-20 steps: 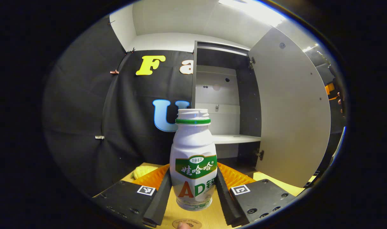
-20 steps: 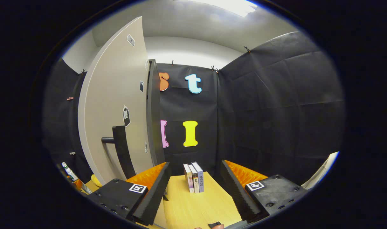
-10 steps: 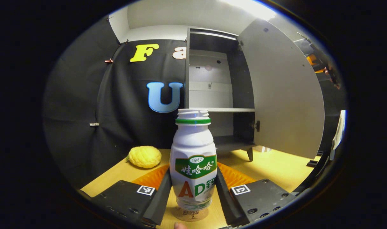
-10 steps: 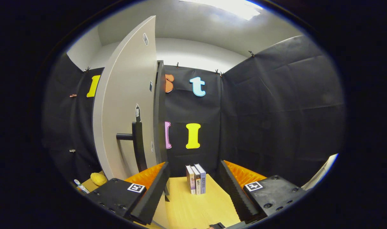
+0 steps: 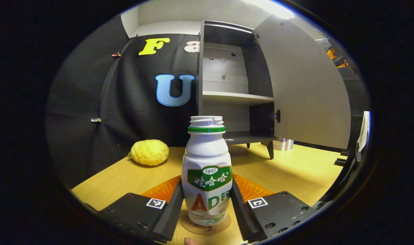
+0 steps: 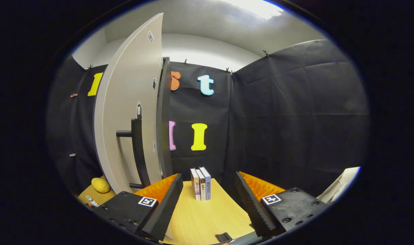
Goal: Open the cabinet door with the right hand, grasp the bottle in the cabinet with the left hand and place it on the coaster, then close the cabinet door with the right hand.
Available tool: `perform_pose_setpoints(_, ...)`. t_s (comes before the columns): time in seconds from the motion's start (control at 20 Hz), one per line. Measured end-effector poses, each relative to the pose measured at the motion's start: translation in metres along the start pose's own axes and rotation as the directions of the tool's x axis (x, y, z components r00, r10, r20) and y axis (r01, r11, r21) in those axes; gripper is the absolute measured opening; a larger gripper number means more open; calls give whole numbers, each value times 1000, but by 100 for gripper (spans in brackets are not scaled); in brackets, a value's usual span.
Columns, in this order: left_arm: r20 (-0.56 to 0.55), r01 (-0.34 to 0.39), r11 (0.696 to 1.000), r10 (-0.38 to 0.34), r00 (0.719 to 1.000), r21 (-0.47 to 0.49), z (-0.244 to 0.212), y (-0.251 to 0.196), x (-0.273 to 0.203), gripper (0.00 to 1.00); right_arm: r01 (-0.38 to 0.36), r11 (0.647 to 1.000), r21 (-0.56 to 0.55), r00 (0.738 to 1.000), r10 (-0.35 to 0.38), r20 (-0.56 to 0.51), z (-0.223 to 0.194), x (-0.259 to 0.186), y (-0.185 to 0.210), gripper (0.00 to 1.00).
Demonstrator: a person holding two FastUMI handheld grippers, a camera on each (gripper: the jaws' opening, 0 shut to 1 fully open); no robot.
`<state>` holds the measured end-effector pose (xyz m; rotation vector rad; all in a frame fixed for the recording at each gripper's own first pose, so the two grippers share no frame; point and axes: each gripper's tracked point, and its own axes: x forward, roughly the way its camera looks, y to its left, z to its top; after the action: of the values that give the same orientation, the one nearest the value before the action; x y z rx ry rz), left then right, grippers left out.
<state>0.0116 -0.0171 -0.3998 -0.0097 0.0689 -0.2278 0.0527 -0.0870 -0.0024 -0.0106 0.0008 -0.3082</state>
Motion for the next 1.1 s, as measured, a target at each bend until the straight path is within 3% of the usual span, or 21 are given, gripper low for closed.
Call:
perform_pose_setpoints(0.15,4,-21,1000,21,1000,-7,-4,7,1,73,12,1000,20,1000,-12,-11,-1,2,-1,96)
perform_pose_setpoints(0.55,-19,7,1000,-8,1000,-20,-10,3,1,75,3,1000,12,1000,-3,-3,1,0,5,96)
perform_pose_setpoints(0.85,-50,-9,1000,9,999,-13,-1,3,-3,93,-15,1000,24,1000,15,1,1,4,7,96)
perform_pose_setpoints(1.1,-80,-58,994,51,995,-88,42,5,-16,94,-24,1000,19,1000,24,14,10,10,9,96)
